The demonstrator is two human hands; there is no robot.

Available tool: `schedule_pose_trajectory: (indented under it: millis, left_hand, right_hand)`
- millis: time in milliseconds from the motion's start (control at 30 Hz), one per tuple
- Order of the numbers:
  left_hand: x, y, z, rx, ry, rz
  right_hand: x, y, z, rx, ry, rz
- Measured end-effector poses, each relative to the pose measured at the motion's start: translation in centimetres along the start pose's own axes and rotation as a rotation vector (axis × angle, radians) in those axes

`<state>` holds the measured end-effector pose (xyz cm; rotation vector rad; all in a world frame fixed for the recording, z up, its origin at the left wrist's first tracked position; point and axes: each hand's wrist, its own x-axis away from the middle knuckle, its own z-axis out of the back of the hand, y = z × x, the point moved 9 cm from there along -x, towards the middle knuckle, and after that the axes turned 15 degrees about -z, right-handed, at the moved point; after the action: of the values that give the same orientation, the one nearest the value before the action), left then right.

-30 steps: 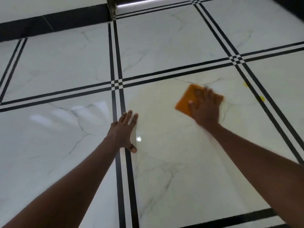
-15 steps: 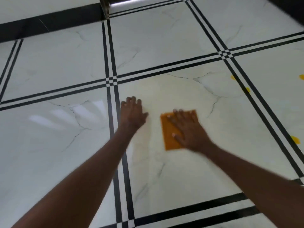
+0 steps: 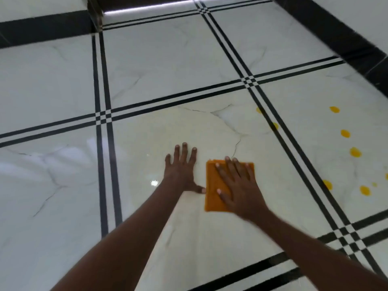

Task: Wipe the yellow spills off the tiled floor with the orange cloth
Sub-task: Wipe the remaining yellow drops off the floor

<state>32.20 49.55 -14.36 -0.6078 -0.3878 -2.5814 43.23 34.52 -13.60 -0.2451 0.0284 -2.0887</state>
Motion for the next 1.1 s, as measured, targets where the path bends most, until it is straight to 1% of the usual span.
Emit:
schedule_pose_trajectory:
  millis: [33, 67, 133, 200, 300, 400, 500, 567, 600, 667, 767, 800, 833, 900, 933, 1000, 1033, 1100]
  left_hand:
    - [-0.1, -0.1, -0.1, 0.003, -0.005, 0.001]
    - [-0.1, -0.2, -0.4, 0.013, 0.004, 0.007]
    - [-0.3, -0.2, -0.3, 0.003, 0.055, 0.034]
    - [0.1, 0.0, 0.2, -0.021, 0.056, 0.051]
    - [0.2, 0.8, 0.6, -0.037, 0.018, 0.058]
    - [0.5, 0.9, 0.8, -0.038, 0.004, 0.080]
    - [0.4, 0.8, 0.4, -0.041, -0.018, 0.073]
    - [0.3, 0.7, 0.5, -0.045, -0.015, 0.071]
    - [0.2, 0.7, 0.5, -0.048, -0.017, 0.071]
    - [0.1, 0.8, 0.5, -0.050, -0.021, 0.069]
    - [0.1, 0.6, 0.5, -0.065, -0.034, 0.069]
    - [0.0, 0.6, 0.4, -0.072, -0.043, 0.070]
    - [0.0, 0.5, 0.3, -0.069, -0.050, 0.077]
    - [0.0, 0.9, 0.6, -0.084, -0.063, 0.087]
    - [-0.1, 1.0, 0.8, -0.097, -0.065, 0.090]
    - [0.1, 1.1, 1.0, -0.100, -0.066, 0.100]
    - [0.1, 1.2, 1.1, -0.101, -0.071, 0.103]
    - [0.4, 1.6, 1.4, -0.116, -0.079, 0.111]
  right_hand:
    - [-3.2, 0.8, 0.4, 0.036, -0.008, 0.053]
    - [-6.9, 1.9, 0.9, 0.071, -0.024, 0.056]
    - [-14.2, 5.3, 2.6, 0.128, -0.095, -0.048]
    - [-18.1, 7.3, 3.7, 0.156, -0.173, -0.159]
    - [-16.7, 6.0, 3.4, 0.100, -0.213, -0.251]
    - [-14.5, 3.5, 1.8, 0.070, -0.260, -0.239]
    - [-14.5, 4.8, 2.0, 0.013, -0.259, -0.209]
    - [-14.5, 5.2, 1.9, -0.005, -0.203, -0.179]
    - [-14.2, 4.8, 2.0, -0.005, -0.166, -0.187]
    - [-14.6, 3.0, 1.8, -0.038, -0.146, -0.176]
    - [-17.5, 0.3, 2.4, -0.030, -0.140, -0.056]
    - [-18.8, 0.8, 2.8, -0.024, -0.124, -0.031]
    - [-20.0, 2.1, 3.0, -0.017, -0.126, -0.045]
    - [-21.2, 6.8, 3.2, -0.063, -0.064, -0.180]
    - [-20.7, 9.9, 3.2, -0.089, 0.007, -0.273]
    - [-17.7, 14.9, 3.1, -0.100, 0.136, -0.387]
    - [-15.9, 16.5, 2.9, -0.098, 0.172, -0.421]
    - [-12.1, 17.2, 2.8, -0.121, 0.210, -0.501]
